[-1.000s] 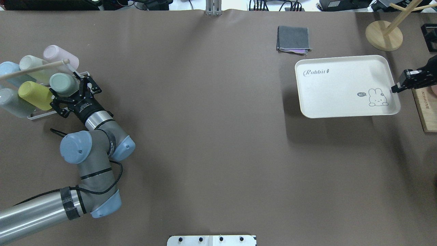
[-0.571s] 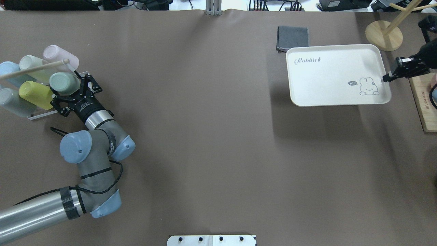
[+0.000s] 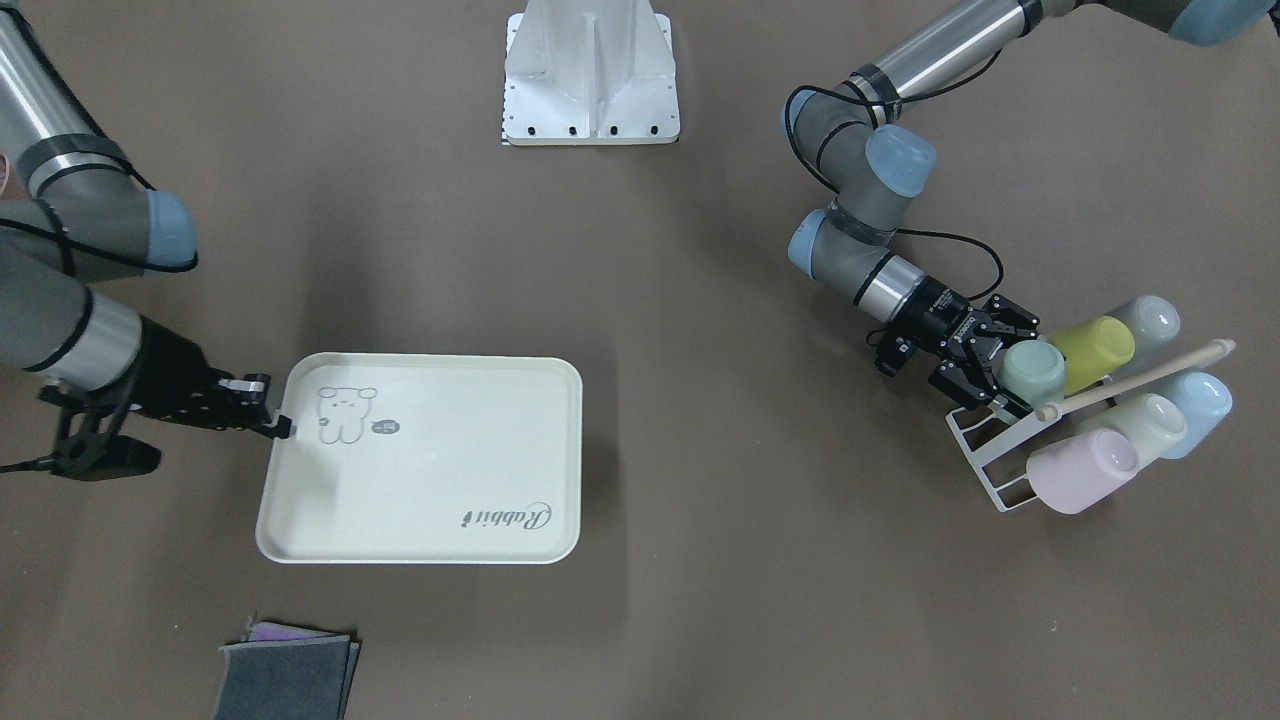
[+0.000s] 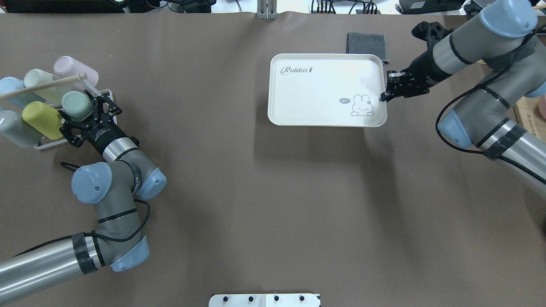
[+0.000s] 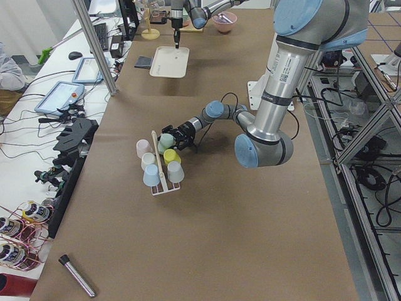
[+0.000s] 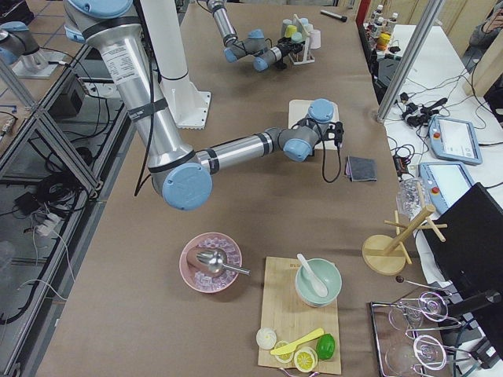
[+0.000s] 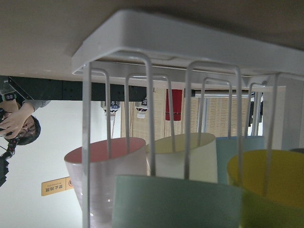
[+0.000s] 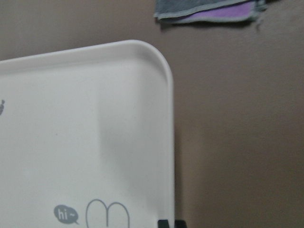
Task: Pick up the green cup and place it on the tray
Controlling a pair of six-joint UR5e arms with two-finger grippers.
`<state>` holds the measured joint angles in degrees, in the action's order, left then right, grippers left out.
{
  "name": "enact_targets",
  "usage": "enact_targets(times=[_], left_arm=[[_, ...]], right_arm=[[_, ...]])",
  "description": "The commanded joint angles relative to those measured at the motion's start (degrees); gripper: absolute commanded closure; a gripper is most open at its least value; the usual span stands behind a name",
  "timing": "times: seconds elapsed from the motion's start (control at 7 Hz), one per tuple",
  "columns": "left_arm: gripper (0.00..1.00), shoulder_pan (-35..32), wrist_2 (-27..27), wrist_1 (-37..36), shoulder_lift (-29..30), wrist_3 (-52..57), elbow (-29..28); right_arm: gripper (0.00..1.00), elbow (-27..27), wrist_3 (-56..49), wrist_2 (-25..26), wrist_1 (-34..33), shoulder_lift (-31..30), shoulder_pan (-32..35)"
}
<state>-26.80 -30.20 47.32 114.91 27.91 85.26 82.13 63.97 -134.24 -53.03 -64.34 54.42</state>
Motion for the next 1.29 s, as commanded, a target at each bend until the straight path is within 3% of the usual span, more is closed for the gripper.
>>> enact_targets(times=[0.0, 0.14, 0.71, 1.14], left_arm=[[0.68, 0.17, -0.30, -0.21, 0.22, -0.05, 0.17], [0.82, 0.17, -0.39, -0.90, -0.04, 0.04, 1.82], [0.79, 0.00, -0.65, -11.34, -2.22, 0.04, 14.72], [0.77, 0.17, -9.32, -12.00, -4.26, -2.83, 27.90]], right_arm=[[1.00, -0.04, 5.45, 9.04, 0.91, 4.39, -8.78], [1.00, 0.48, 5.55, 10.30, 0.91, 4.49, -10.90], [1.00, 1.19, 6.69, 11.19, 1.18, 3.53, -15.05], [1.00, 0.57, 6.95, 13.39, 2.67, 3.61, -16.81]])
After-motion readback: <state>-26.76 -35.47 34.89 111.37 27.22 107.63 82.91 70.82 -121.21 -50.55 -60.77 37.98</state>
